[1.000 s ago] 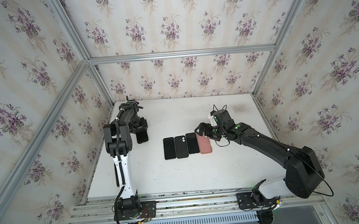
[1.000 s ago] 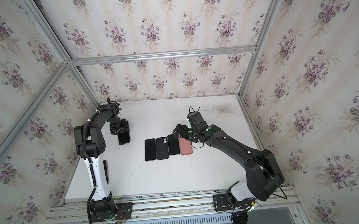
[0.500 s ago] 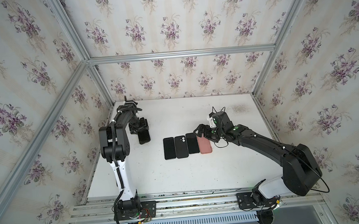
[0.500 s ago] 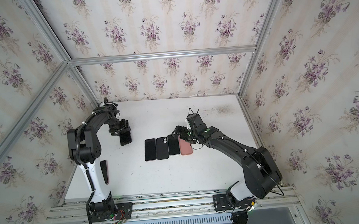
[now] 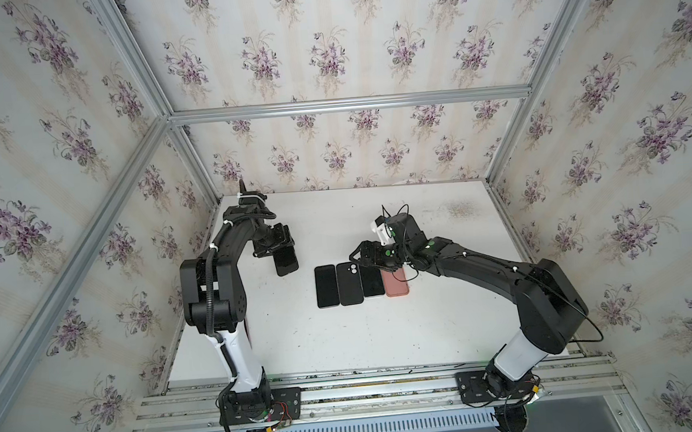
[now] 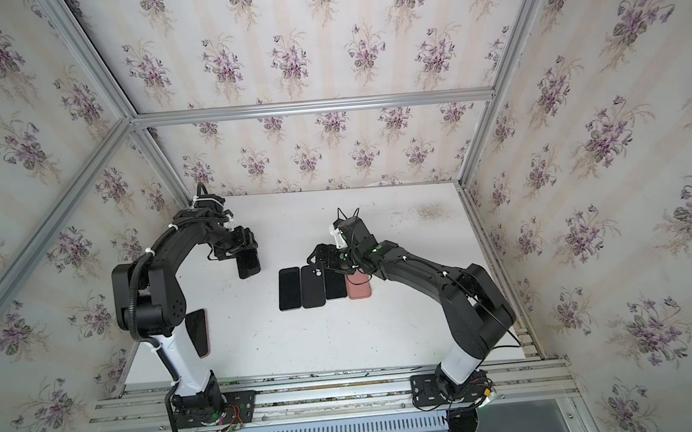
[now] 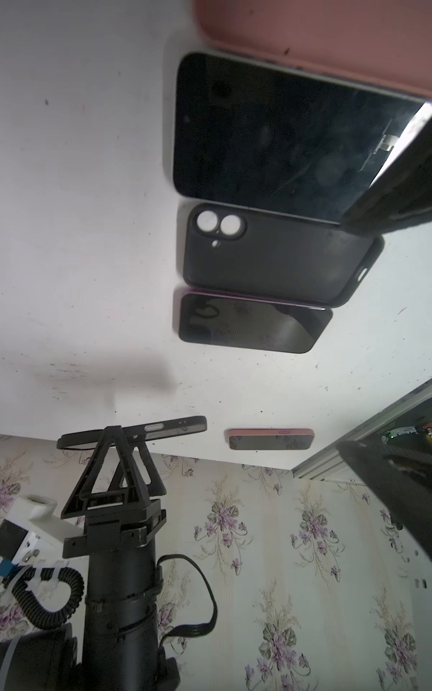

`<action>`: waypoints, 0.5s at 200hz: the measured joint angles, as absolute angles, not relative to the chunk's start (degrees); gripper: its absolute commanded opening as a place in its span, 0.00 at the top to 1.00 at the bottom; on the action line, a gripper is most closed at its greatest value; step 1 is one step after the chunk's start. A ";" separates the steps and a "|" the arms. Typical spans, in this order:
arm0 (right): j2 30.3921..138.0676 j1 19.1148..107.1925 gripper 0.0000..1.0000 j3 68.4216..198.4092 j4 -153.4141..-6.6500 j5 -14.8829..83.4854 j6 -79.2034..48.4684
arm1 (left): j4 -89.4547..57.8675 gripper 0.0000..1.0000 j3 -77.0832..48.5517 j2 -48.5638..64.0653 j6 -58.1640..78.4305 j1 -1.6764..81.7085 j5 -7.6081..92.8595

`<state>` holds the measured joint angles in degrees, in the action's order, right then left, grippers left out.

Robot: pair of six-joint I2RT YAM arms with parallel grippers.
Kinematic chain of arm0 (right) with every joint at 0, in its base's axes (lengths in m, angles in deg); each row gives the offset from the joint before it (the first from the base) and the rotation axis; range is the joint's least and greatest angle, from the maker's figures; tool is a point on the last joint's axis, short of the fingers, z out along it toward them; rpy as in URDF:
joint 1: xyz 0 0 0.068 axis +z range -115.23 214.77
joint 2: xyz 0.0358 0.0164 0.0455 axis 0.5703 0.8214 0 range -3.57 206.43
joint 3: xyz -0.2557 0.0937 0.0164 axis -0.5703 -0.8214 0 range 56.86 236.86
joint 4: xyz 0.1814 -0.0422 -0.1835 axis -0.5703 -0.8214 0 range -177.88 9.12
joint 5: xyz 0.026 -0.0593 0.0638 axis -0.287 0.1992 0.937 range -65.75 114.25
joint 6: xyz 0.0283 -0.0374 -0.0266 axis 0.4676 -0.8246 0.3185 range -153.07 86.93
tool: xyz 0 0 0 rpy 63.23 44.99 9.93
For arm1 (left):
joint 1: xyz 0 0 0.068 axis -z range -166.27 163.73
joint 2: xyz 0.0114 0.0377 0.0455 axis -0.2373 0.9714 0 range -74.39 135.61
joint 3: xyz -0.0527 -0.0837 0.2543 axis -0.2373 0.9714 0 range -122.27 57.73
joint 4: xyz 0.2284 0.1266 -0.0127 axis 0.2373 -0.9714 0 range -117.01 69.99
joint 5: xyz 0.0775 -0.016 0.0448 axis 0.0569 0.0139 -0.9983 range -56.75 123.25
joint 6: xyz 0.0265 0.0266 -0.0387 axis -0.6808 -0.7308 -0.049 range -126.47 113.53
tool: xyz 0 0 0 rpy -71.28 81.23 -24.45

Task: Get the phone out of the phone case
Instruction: 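Carry the black phone toward the right gripper while the right moves to meet it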

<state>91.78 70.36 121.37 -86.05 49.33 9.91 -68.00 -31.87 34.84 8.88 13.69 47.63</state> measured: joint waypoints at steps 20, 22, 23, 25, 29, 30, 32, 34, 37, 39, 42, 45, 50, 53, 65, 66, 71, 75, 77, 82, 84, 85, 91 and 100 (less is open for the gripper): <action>94.25 71.65 0.18 123.82 -84.41 50.84 9.43 | -66.73 0.51 -30.78 31.76 10.50 16.14 48.85; 94.40 71.72 0.18 123.97 -84.32 50.95 9.37 | -66.60 0.51 -30.69 31.47 10.67 16.40 48.96; 94.53 71.79 0.19 124.04 -84.22 51.01 9.32 | -66.54 0.51 -30.67 31.36 10.74 16.51 49.00; 94.73 71.85 0.19 124.30 -83.95 51.17 9.32 | -66.43 0.51 -30.60 31.03 10.89 16.80 49.09; 95.10 71.96 0.19 124.65 -83.54 51.52 9.30 | -66.23 0.51 -30.51 30.49 11.22 17.34 49.31; 95.17 71.98 0.19 124.67 -83.54 51.58 9.30 | -66.19 0.51 -30.51 30.38 11.29 17.43 49.35; 95.34 72.03 0.20 124.78 -83.36 51.67 9.30 | -66.06 0.51 -30.49 30.10 11.46 17.74 49.42; 95.52 72.07 0.20 124.98 -83.17 51.82 9.30 | -65.95 0.51 -30.47 29.81 11.68 18.02 49.48; 95.69 72.11 0.20 125.09 -83.04 51.91 9.30 | -65.84 0.51 -30.45 29.48 11.92 18.35 49.53; 95.85 72.11 0.20 125.18 -82.75 51.97 9.30 | -65.71 0.51 -30.45 29.22 12.12 18.66 49.59; 95.98 72.14 0.21 125.31 -82.58 52.13 9.28 | -65.49 0.51 -30.45 28.83 12.33 19.16 49.68; 96.19 72.24 0.21 125.48 -82.53 52.21 9.30 | -65.38 0.51 -30.45 28.50 12.55 19.51 49.75; 96.39 72.31 0.22 125.61 -82.07 52.32 9.28 | -65.07 0.51 -30.47 28.02 12.97 20.19 49.83; 96.50 72.33 0.22 125.77 -82.05 52.32 9.28 | -64.96 0.51 -30.49 27.67 13.27 20.64 49.85; 96.83 72.48 0.24 125.85 -81.22 52.48 9.28 | -64.28 0.52 -30.60 26.71 14.15 22.09 49.88; 96.85 72.48 0.24 125.85 -81.20 52.50 9.28 | -64.18 0.52 -30.62 26.60 14.26 22.31 49.90; 96.94 72.55 0.25 125.85 -80.98 52.50 9.28 | -63.94 0.52 -30.71 26.29 14.61 22.90 49.92; 97.03 72.59 0.25 125.85 -80.87 52.50 9.28 | -63.74 0.52 -30.75 26.03 14.91 23.44 49.96; 97.07 72.62 0.26 125.85 -80.78 52.50 9.28 | -63.67 0.52 -30.80 25.92 15.09 23.68 49.96; 97.16 72.64 0.26 125.85 -80.59 52.50 9.30 | -63.48 0.52 -30.84 25.66 15.39 24.25 50.03; 97.20 72.64 0.26 125.85 -80.50 52.52 9.30 | -63.39 0.52 -30.88 25.55 15.53 24.47 50.05; 97.20 72.66 0.27 125.85 -80.46 52.52 9.30 | -63.37 0.52 -30.88 25.51 15.59 24.56 50.05; 97.24 72.68 0.28 125.85 -80.13 52.56 9.30 | -63.15 0.51 -30.95 25.20 16.01 25.23 50.07; 97.24 72.77 0.29 125.85 -79.63 52.70 9.30 | -62.91 0.52 -31.12 24.92 16.40 26.20 50.07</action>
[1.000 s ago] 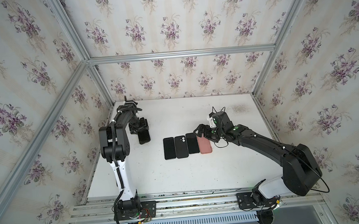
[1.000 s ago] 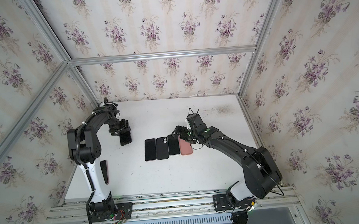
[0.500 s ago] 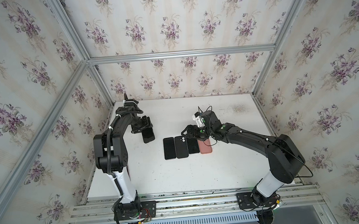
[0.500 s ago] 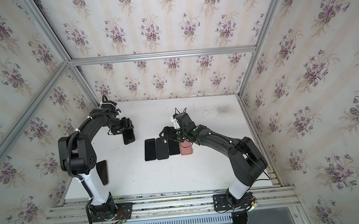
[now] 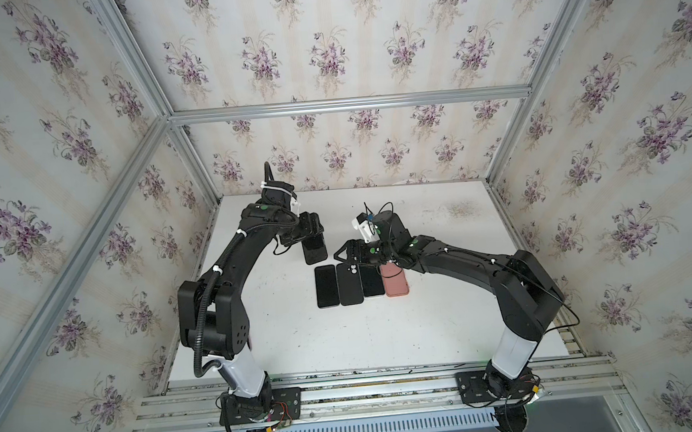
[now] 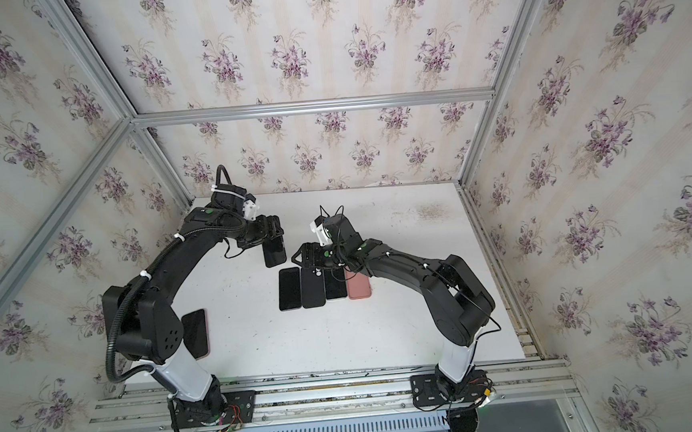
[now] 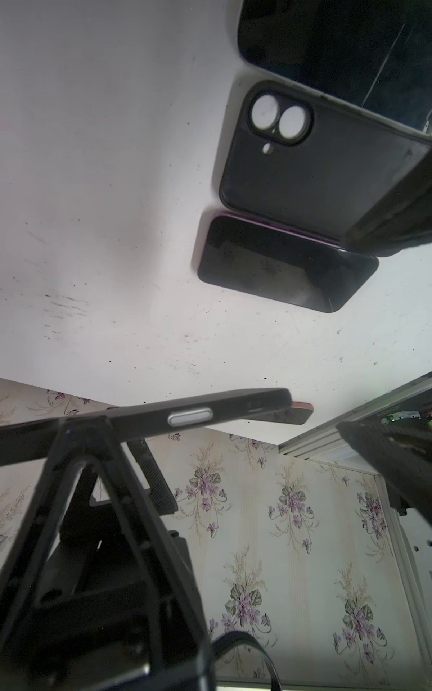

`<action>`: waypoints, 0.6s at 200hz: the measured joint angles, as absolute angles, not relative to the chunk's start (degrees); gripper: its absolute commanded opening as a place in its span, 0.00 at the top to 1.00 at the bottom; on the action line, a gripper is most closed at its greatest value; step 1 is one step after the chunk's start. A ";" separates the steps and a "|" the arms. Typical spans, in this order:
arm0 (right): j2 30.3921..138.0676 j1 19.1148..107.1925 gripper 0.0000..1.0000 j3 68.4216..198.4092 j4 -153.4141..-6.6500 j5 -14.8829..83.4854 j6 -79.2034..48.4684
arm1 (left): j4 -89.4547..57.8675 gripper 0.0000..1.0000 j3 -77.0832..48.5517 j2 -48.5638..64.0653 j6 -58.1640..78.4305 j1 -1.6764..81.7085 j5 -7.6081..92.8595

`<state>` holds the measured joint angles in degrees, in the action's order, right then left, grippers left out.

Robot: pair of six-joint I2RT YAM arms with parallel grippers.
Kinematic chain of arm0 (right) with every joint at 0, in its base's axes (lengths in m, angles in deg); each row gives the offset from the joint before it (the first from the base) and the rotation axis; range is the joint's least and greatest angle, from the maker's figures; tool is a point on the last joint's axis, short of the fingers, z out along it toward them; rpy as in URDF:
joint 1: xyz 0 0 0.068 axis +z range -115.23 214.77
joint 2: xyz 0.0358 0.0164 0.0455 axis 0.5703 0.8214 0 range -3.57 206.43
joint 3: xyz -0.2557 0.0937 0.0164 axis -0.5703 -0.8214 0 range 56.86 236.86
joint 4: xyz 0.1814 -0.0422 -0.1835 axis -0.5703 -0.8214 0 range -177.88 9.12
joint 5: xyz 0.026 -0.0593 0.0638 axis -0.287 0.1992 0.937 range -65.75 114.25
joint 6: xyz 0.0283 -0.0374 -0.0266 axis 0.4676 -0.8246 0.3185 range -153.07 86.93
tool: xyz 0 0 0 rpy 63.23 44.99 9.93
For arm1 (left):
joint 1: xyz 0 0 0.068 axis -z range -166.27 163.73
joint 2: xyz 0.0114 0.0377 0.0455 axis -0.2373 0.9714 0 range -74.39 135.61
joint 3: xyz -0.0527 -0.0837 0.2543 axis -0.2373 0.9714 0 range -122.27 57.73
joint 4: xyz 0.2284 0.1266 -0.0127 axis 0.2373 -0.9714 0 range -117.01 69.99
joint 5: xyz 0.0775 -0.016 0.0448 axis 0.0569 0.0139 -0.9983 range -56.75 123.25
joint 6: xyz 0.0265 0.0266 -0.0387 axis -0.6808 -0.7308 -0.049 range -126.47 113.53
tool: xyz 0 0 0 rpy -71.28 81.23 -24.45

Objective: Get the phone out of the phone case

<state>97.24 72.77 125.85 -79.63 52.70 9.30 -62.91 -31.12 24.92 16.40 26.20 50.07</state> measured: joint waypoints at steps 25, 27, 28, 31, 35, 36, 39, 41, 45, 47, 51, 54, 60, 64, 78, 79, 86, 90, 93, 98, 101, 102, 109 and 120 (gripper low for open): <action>97.24 72.86 0.33 125.85 -78.40 52.98 9.37 | -62.43 0.52 -31.45 24.63 17.73 28.51 50.07; 97.24 72.86 0.33 125.83 -78.34 53.02 9.35 | -62.41 0.52 -31.45 24.63 17.80 28.62 50.07; 97.24 72.86 0.34 125.83 -78.25 53.07 9.37 | -62.41 0.52 -31.47 24.63 17.84 28.73 50.07; 97.24 72.86 0.34 125.81 -78.07 53.11 9.37 | -62.38 0.52 -31.47 24.63 17.97 28.95 50.07; 97.24 72.86 0.35 125.79 -77.83 53.13 9.39 | -62.38 0.52 -31.50 24.63 18.19 29.28 50.07; 97.24 72.86 0.35 125.79 -77.79 53.13 9.41 | -62.38 0.52 -31.52 24.63 18.24 29.34 50.07; 97.24 72.86 0.36 125.79 -77.61 53.18 9.50 | -62.38 0.52 -31.54 24.63 18.30 29.52 50.07; 97.24 72.86 0.36 125.79 -77.53 53.22 9.59 | -62.38 0.52 -31.54 24.63 18.32 29.63 50.07; 97.24 72.86 0.37 125.79 -77.29 53.39 9.56 | -62.34 0.52 -31.56 24.63 18.48 29.87 50.10; 97.24 72.86 0.37 125.79 -77.16 53.53 9.59 | -62.32 0.52 -31.56 24.63 18.52 29.93 50.10; 97.24 72.86 0.38 125.79 -77.00 53.59 9.59 | -62.23 0.52 -31.56 24.63 18.63 30.11 50.12; 97.24 72.86 0.38 125.79 -76.72 53.70 9.59 | -62.16 0.52 -31.58 24.63 18.70 30.20 50.10; 97.24 72.86 0.40 125.79 -76.50 53.83 9.59 | -62.01 0.52 -31.63 24.63 18.76 30.37 50.10; 97.24 72.86 0.42 125.79 -76.35 53.92 9.61 | -61.92 0.52 -31.65 24.63 18.89 30.50 50.10; 97.24 72.86 0.47 125.79 -76.26 53.99 10.05 | -61.49 0.52 -31.74 24.61 19.22 30.92 50.12; 97.24 72.86 0.47 125.79 -76.26 53.99 10.13 | -61.47 0.52 -31.74 24.61 19.24 30.94 50.12; 97.29 72.86 0.51 125.79 -76.24 53.99 10.18 | -61.22 0.52 -31.76 24.61 19.48 31.11 50.10; 97.31 72.86 0.53 125.79 -76.24 53.99 10.20 | -61.14 0.52 -31.78 24.59 19.55 31.24 50.10; 97.33 72.86 0.54 125.79 -76.24 54.01 10.18 | -61.05 0.52 -31.78 24.57 19.55 31.38 50.10; 97.40 72.86 0.55 125.81 -76.24 54.03 10.20 | -60.96 0.52 -31.78 24.48 19.61 31.59 50.10; 97.42 72.86 0.56 125.81 -76.24 54.09 10.20 | -60.92 0.52 -31.78 24.46 19.68 31.75 50.07; 97.44 72.86 0.56 125.81 -76.22 54.12 10.20 | -60.90 0.52 -31.78 24.43 19.70 31.77 50.07; 97.57 72.88 0.59 125.85 -76.15 54.23 10.20 | -60.72 0.52 -31.78 24.26 19.85 32.16 50.10; 97.88 72.90 0.61 126.25 -76.15 54.36 10.29 | -60.31 0.52 -31.74 23.95 20.03 32.71 50.07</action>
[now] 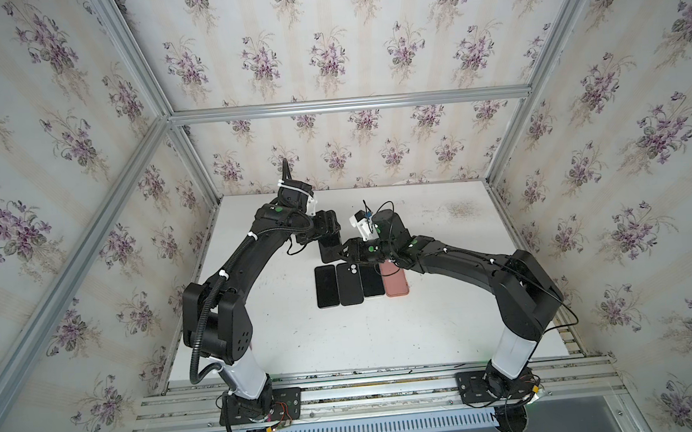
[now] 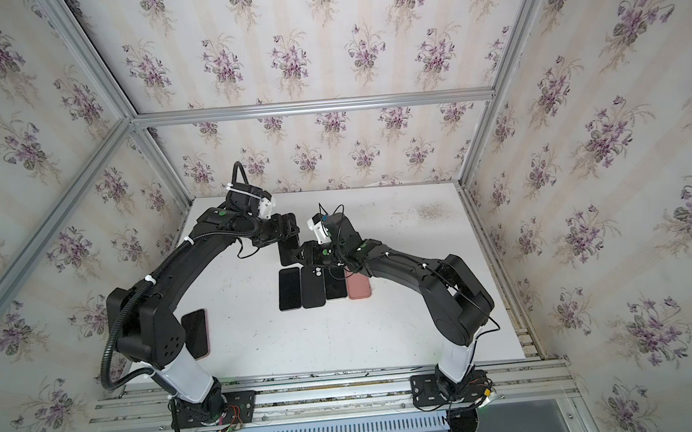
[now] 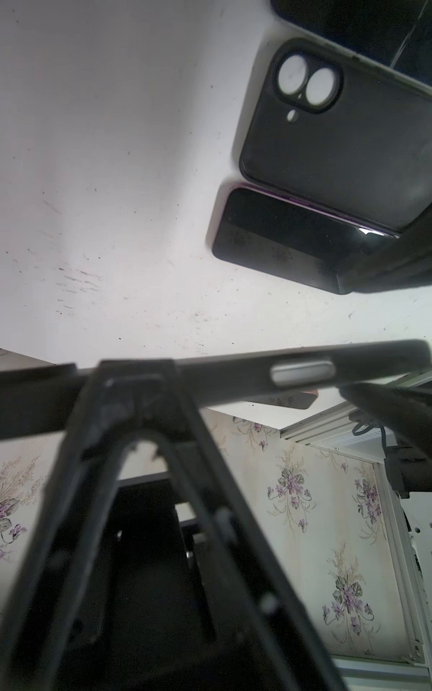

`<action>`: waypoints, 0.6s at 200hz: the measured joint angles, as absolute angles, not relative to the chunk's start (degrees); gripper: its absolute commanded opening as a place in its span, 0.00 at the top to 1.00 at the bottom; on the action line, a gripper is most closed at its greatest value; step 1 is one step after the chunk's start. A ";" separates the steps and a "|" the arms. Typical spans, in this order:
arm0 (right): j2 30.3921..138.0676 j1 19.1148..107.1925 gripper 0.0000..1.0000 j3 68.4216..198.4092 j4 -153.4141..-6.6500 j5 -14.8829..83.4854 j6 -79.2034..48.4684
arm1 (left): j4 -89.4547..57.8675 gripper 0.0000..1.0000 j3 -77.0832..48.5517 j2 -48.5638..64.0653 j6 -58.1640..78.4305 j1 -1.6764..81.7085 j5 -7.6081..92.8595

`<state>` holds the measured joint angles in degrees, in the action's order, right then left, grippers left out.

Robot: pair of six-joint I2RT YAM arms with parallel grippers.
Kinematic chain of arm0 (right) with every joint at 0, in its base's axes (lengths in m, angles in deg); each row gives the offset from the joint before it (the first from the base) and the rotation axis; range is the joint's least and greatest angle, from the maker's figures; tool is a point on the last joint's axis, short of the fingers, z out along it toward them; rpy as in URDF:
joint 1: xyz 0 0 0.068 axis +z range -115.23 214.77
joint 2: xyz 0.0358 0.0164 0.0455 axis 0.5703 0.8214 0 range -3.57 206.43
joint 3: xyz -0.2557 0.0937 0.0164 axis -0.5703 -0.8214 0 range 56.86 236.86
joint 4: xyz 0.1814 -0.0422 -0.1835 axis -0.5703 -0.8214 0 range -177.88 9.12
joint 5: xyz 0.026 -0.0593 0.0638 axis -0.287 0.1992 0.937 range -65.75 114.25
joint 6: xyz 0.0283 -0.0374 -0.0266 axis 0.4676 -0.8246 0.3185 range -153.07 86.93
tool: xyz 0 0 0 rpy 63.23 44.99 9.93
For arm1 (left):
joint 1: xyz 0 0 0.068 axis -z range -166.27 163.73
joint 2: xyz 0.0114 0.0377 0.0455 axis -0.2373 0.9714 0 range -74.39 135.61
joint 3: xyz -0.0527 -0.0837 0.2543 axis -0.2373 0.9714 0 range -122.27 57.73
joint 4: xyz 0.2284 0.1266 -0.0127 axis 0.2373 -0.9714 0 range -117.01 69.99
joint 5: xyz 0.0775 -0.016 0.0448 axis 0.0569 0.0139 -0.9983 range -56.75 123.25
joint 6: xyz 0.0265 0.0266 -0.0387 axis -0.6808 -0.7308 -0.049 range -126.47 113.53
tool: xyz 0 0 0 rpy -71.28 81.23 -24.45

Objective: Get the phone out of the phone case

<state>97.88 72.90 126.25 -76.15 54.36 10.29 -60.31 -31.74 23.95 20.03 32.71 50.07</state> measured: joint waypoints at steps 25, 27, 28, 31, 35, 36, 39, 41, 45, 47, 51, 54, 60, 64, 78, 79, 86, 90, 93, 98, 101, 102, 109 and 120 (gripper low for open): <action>98.16 72.88 0.72 127.49 -75.84 54.53 10.57 | -59.10 0.52 -30.86 23.01 20.66 33.87 49.99; 98.18 72.88 0.73 127.62 -75.91 54.55 10.57 | -59.02 0.52 -30.78 22.93 20.68 34.00 49.99; 98.18 72.88 0.73 127.65 -75.93 54.55 10.59 | -59.00 0.52 -30.73 22.90 20.71 34.02 49.96; 98.18 72.88 0.76 127.71 -75.84 54.60 10.61 | -58.84 0.52 -30.58 22.75 20.82 34.09 49.92; 98.21 72.88 0.78 127.76 -75.73 54.66 10.61 | -58.67 0.52 -30.45 22.62 20.88 34.24 49.88; 98.21 72.88 0.79 127.76 -75.73 54.66 10.61 | -58.60 0.52 -30.40 22.58 20.90 34.30 49.85; 98.23 72.88 0.80 127.91 -75.78 54.79 10.59 | -58.49 0.52 -30.29 22.47 21.01 34.39 49.81; 98.27 72.88 0.81 128.02 -75.93 54.86 10.61 | -58.36 0.52 -30.23 22.40 21.06 34.39 49.81; 98.34 72.88 0.83 128.08 -75.95 54.86 10.61 | -58.12 0.52 -30.03 22.23 21.03 34.50 49.81; 98.38 72.88 0.84 128.08 -75.89 54.88 10.57 | -58.01 0.52 -29.99 22.14 21.06 34.55 49.79; 98.42 72.88 0.87 128.13 -75.95 54.90 10.61 | -57.90 0.52 -29.88 21.99 21.06 34.59 49.72; 98.42 72.86 0.89 128.13 -75.95 55.10 10.57 | -57.79 0.52 -29.79 21.83 21.03 34.63 49.59; 98.47 72.86 0.91 128.32 -75.84 55.54 9.91 | -57.68 0.52 -29.57 21.57 21.19 34.74 49.42; 98.47 72.86 0.94 128.45 -75.89 55.69 9.94 | -57.42 0.51 -29.35 21.37 21.23 34.76 49.22; 98.45 72.92 1.00 128.48 -75.54 55.91 9.76 | -56.79 0.47 -28.46 20.41 21.27 34.83 48.61; 98.45 72.90 1.00 128.48 -75.54 55.93 9.74 | -56.72 0.46 -28.37 20.30 21.32 34.83 48.61; 98.38 72.88 1.00 128.48 -75.47 56.41 9.52 | -56.44 0.40 -27.87 19.80 21.51 34.87 48.52; 98.34 72.88 1.00 128.48 -75.49 56.43 9.50 | -56.26 0.36 -27.67 19.56 21.65 34.87 48.48; 98.23 72.88 1.00 128.48 -75.52 56.45 9.41 | -56.00 0.33 -27.45 19.32 21.71 34.87 48.46; 98.07 72.88 1.00 128.48 -75.54 56.48 9.32 | -55.59 0.28 -27.19 18.99 21.75 34.87 48.48; 97.97 72.83 1.00 128.45 -75.54 56.48 9.30 | -55.35 0.23 -27.08 18.80 21.84 34.87 48.52; 97.88 72.81 1.00 128.45 -75.54 56.50 9.30 | -55.28 0.22 -27.04 18.75 21.89 34.87 48.54; 97.57 72.70 1.00 128.45 -75.54 56.50 9.04 | -54.62 0.12 -26.84 18.29 22.10 34.87 48.72; 96.81 72.44 1.00 128.35 -75.60 56.48 9.19 | -53.49 0.03 -26.80 17.75 22.63 34.87 49.61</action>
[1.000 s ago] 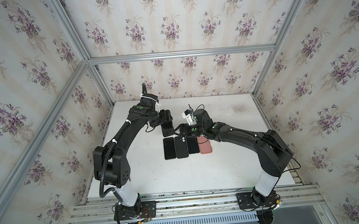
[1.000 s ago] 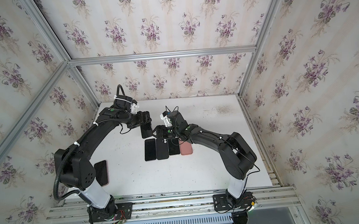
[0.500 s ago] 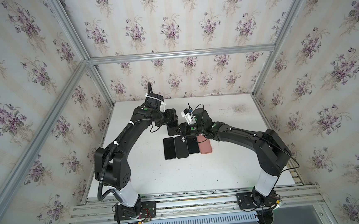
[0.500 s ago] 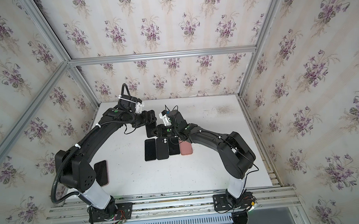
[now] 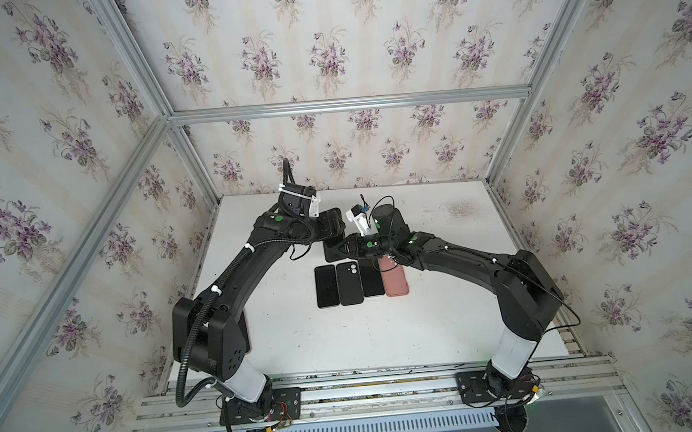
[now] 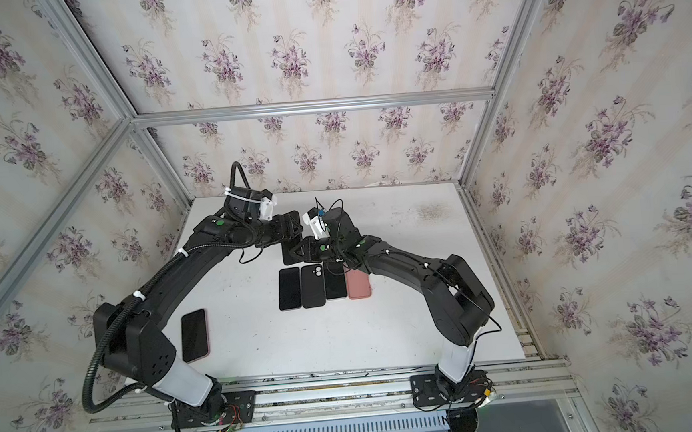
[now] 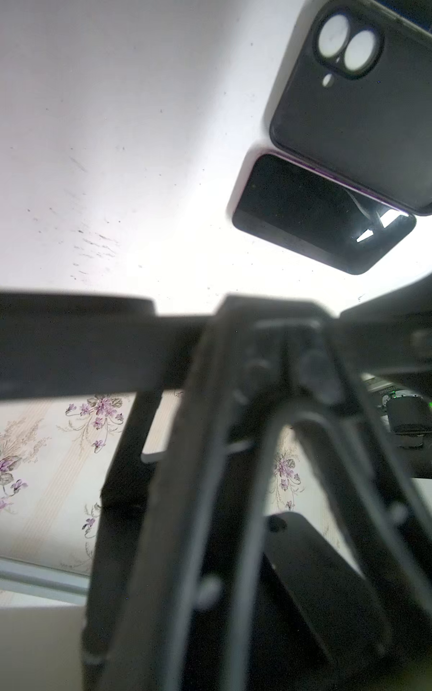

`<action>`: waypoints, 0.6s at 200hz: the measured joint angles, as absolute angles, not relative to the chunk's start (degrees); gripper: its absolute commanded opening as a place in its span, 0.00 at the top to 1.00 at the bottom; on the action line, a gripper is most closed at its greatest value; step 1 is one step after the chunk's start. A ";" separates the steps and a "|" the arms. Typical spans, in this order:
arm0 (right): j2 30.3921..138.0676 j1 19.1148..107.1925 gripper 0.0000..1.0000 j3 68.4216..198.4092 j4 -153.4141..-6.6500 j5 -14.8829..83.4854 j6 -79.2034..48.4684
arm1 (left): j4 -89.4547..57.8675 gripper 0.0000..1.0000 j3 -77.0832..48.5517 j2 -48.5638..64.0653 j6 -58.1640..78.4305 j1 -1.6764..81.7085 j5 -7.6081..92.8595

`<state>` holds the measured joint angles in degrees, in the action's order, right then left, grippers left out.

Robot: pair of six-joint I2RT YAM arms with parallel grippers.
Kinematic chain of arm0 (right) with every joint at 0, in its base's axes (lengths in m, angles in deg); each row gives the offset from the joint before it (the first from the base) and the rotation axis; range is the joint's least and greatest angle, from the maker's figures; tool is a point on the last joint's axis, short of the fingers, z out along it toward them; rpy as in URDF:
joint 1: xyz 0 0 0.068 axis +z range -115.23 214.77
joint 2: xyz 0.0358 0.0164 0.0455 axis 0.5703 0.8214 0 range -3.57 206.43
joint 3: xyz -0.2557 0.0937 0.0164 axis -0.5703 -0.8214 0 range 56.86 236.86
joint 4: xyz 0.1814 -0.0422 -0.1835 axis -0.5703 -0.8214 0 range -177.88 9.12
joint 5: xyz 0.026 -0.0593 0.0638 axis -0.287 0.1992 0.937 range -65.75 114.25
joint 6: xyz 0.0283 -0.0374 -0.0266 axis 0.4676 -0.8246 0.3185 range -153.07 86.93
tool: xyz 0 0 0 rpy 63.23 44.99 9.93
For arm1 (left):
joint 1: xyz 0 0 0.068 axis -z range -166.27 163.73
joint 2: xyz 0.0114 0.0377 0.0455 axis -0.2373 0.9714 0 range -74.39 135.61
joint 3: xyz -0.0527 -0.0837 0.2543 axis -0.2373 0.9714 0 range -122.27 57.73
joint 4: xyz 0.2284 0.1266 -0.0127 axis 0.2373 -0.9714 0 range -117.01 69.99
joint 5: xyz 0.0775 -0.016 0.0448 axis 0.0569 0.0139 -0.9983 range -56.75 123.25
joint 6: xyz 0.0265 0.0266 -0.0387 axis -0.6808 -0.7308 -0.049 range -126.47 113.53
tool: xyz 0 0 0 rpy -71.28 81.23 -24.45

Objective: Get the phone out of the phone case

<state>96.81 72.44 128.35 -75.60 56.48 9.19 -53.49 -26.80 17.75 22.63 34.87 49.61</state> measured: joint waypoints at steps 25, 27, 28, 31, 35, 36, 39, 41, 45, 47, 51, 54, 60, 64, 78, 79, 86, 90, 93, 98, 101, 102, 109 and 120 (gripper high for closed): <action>94.82 70.76 1.00 126.38 -77.86 56.41 9.17 | -49.73 0.00 -28.39 15.89 24.03 34.00 52.96; 94.58 70.54 1.00 126.07 -78.12 56.39 9.06 | -49.49 0.00 -28.59 15.74 24.03 33.87 53.22; 94.51 70.47 1.00 126.01 -78.16 56.39 9.02 | -49.42 0.00 -28.68 15.69 24.03 33.82 53.31; 94.10 70.15 1.00 125.57 -78.40 56.45 8.82 | -49.07 0.00 -29.05 15.52 24.03 33.56 53.70; 93.62 69.75 1.00 125.07 -78.64 56.50 8.49 | -48.74 0.00 -29.44 15.30 24.03 33.26 54.18; 93.44 69.60 1.00 124.87 -78.75 56.52 8.36 | -48.66 0.00 -29.57 15.23 24.03 33.12 54.40; 93.03 69.29 1.00 124.50 -78.99 56.54 8.10 | -48.42 0.00 -29.86 15.08 24.03 32.88 54.73; 92.70 69.03 1.00 124.17 -79.21 56.52 7.86 | -48.29 0.00 -30.05 14.95 24.03 32.69 54.99; 92.02 68.46 1.00 123.56 -79.32 56.56 7.38 | -47.96 0.00 -30.43 14.71 24.03 32.32 55.52; 91.63 68.14 1.00 123.17 -79.32 56.59 7.14 | -47.87 0.00 -30.60 14.58 24.01 32.10 55.80; 90.91 67.50 1.00 122.49 -79.36 56.67 6.68 | -47.72 0.00 -30.99 14.31 23.98 31.75 56.28; 90.32 66.89 1.00 121.92 -79.54 56.76 6.29 | -47.56 0.00 -31.19 14.10 23.90 31.53 56.56; 89.16 65.60 1.00 120.85 -79.58 57.18 5.30 | -47.43 0.00 -31.65 13.61 23.35 30.98 57.24; 88.41 64.70 1.00 120.13 -79.56 57.46 4.56 | -47.41 0.00 -31.91 13.29 22.89 30.63 57.61; 85.94 61.58 1.00 117.68 -79.34 58.23 1.54 | -47.45 0.00 -32.83 12.13 20.64 29.80 59.03; 85.66 61.29 1.00 117.35 -79.34 58.29 1.17 | -47.43 0.00 -32.87 12.08 20.51 29.78 59.12; 84.30 60.07 1.00 116.06 -78.97 58.44 -0.82 | -47.41 0.00 -33.46 11.69 18.85 29.67 60.32; 83.36 59.41 1.00 115.21 -78.86 58.75 -2.43 | -47.45 0.00 -33.86 11.52 17.62 29.65 61.26; 82.67 59.06 1.00 114.69 -78.82 59.14 -3.51 | -47.43 0.00 -34.10 11.41 16.86 29.63 61.92; 81.49 58.54 1.00 113.77 -78.62 59.73 -5.41 | -47.50 0.00 -34.51 11.28 15.39 29.63 63.19; 80.57 58.21 1.00 113.16 -78.51 60.17 -6.98 | -47.50 0.00 -34.73 11.17 14.54 29.63 63.97; 80.39 58.15 1.00 113.00 -78.49 60.24 -7.31 | -47.50 0.00 -34.82 11.12 14.08 29.63 64.35; 78.51 57.45 1.00 111.82 -78.18 61.20 -10.92 | -47.54 0.00 -35.21 10.86 11.70 29.63 66.36; 76.44 56.38 1.00 110.71 -77.13 62.60 -15.77 | -47.59 0.00 -35.34 10.40 8.33 29.63 69.15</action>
<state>76.44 56.38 110.71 -77.13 62.60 -15.77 -47.59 -35.34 10.40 8.33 29.63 69.15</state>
